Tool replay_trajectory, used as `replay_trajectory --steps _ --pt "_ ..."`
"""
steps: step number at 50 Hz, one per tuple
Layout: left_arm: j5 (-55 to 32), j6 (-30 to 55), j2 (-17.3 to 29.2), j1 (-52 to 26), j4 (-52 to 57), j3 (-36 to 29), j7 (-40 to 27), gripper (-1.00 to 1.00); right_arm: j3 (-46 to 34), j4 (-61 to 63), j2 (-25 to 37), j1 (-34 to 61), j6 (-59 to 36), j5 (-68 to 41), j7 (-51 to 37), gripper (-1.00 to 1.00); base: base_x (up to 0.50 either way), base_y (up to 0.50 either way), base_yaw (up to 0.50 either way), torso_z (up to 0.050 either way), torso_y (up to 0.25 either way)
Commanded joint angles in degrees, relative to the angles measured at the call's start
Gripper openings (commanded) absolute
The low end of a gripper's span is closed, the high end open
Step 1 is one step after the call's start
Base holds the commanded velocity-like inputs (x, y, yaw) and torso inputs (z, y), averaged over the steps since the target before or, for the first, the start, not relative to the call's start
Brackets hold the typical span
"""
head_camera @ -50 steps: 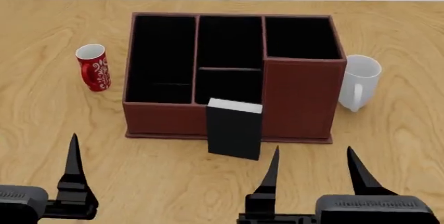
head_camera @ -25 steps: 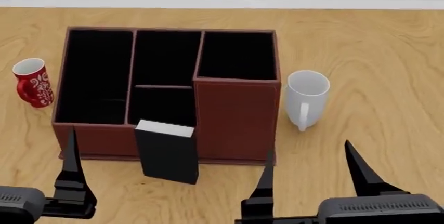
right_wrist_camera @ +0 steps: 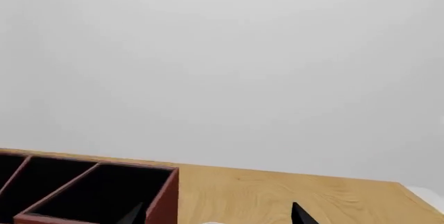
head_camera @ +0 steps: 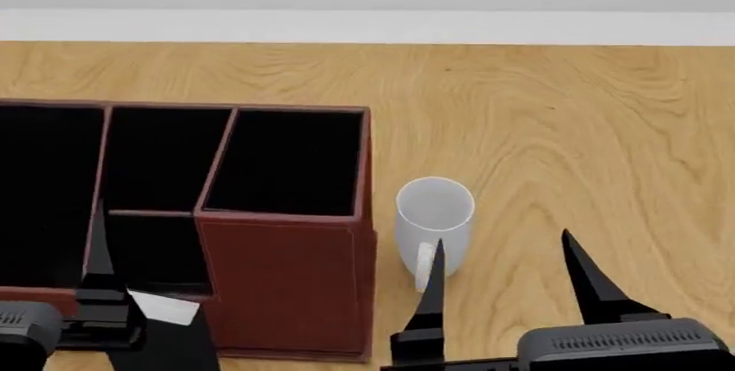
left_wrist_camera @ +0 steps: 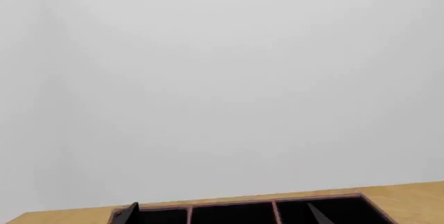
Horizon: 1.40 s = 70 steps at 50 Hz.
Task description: Pick up the book and place it in the right compartment of the caddy.
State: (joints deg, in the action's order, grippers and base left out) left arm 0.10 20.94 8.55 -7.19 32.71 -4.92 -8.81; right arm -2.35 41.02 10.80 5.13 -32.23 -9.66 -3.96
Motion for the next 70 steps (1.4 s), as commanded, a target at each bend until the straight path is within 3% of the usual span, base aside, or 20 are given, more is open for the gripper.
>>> replay_trajectory --steps 1,7,11,70 --pt "1.46 -0.96 0.96 0.29 0.48 -1.21 -1.22 1.00 -0.50 -0.39 0.19 0.68 -1.39 0.59 -1.53 1.00 0.40 -0.32 0.00 0.000 0.000" --pt "1.06 -0.55 1.16 0.17 0.72 -1.06 -1.52 1.00 -1.06 -0.45 0.40 1.57 -3.23 -0.12 -1.38 1.00 0.31 -0.17 0.00 0.000 0.000" --pt "0.76 -0.73 1.32 0.10 0.46 -0.95 -1.68 1.00 -6.14 -0.34 1.98 3.29 -8.03 8.14 -6.25 1.00 -0.01 0.00 0.12 0.000 0.004" --pt "-1.37 -0.14 3.12 0.18 1.33 -2.08 -3.95 1.00 -5.97 0.32 2.60 2.41 -4.13 4.12 -6.73 1.00 0.00 0.00 0.50 0.000 0.000"
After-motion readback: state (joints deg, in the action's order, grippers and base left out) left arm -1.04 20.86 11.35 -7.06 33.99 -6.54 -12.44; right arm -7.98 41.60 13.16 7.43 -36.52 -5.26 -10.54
